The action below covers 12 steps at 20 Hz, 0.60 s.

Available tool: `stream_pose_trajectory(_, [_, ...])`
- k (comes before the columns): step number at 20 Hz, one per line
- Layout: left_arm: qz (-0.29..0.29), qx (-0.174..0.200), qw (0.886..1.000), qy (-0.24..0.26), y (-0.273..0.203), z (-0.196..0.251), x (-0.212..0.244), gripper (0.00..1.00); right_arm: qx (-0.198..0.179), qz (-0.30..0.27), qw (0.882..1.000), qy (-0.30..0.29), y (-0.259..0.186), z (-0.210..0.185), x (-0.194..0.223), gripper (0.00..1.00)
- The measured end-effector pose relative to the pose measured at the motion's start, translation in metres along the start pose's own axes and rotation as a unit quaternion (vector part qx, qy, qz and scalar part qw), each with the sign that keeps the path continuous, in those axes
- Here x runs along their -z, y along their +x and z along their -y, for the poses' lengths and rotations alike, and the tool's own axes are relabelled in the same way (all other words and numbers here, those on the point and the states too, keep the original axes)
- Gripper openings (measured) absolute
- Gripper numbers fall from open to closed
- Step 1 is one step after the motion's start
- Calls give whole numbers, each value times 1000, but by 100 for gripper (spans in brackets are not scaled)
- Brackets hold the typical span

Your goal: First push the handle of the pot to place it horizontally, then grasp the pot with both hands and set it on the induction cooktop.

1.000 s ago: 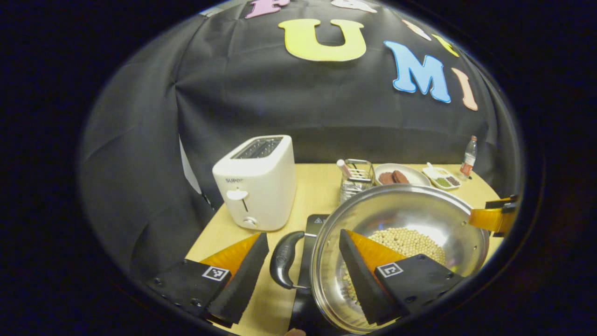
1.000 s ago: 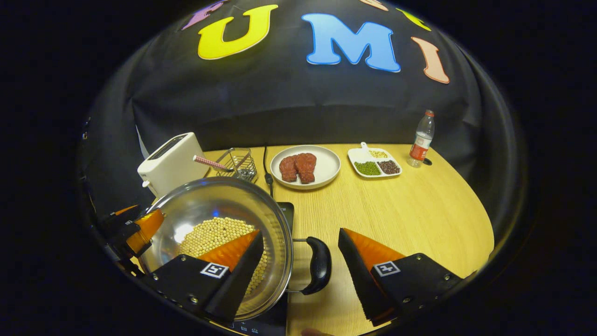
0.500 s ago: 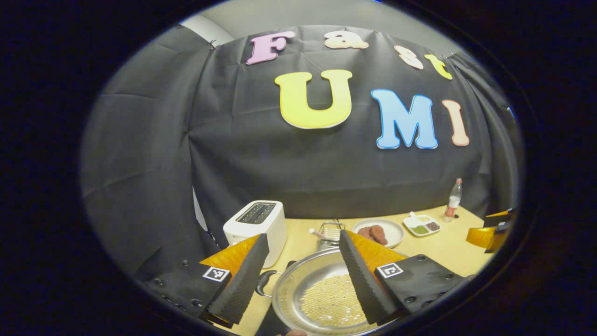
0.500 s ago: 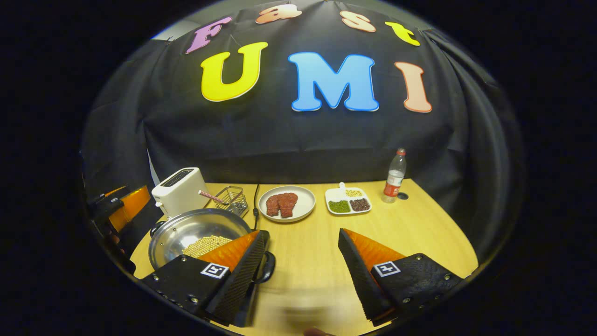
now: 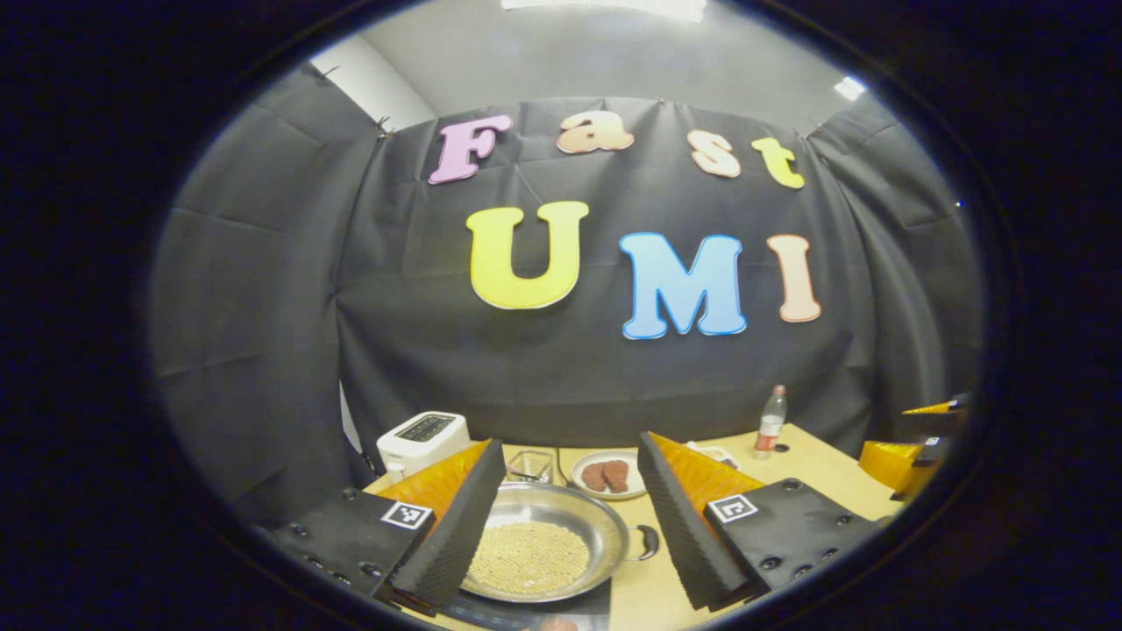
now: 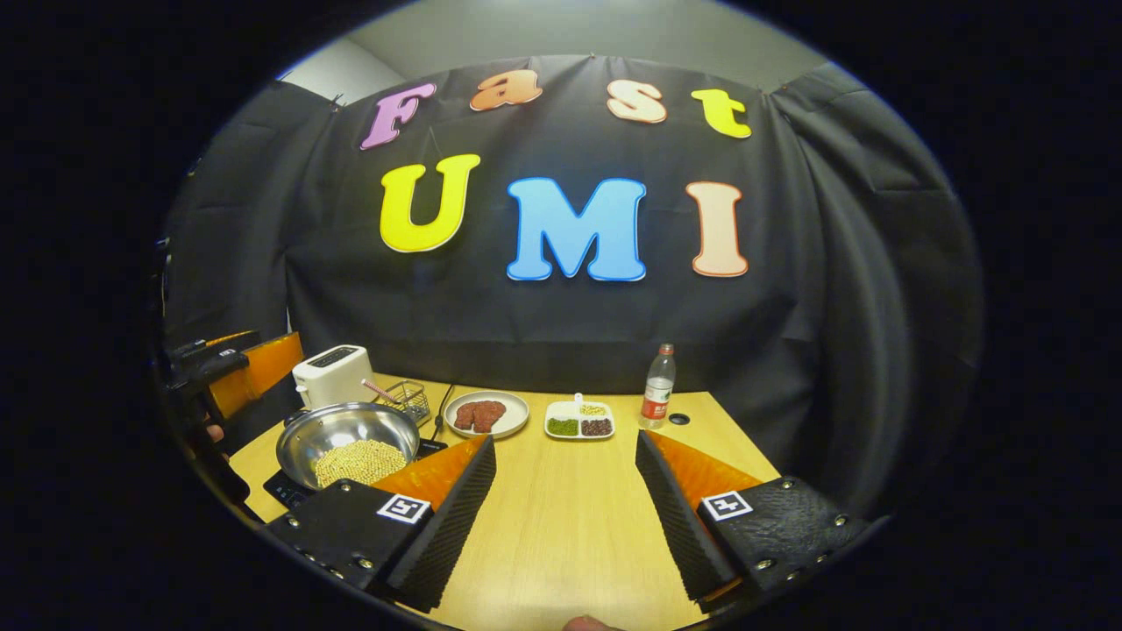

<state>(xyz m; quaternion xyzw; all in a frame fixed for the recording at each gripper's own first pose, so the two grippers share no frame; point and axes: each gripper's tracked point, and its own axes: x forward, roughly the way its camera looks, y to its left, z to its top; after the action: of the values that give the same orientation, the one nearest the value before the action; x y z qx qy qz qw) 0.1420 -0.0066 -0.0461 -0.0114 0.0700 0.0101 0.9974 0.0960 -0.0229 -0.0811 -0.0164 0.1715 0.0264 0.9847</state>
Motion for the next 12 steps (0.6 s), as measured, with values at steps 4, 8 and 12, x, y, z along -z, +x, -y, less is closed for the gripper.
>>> stream_pose_trajectory(4, [32,11,999,4,-44,43,-26,100,-6,40,999,-2,-46,31,-18,97])
stream_pose_trajectory(8, [47,13,999,-6,-84,63,-49,98,-8,60,998,9,-77,43,-26,97])
stream_pose_trajectory(12, [68,13,998,10,-109,59,-61,99,5,89,996,20,-92,46,-31,97])
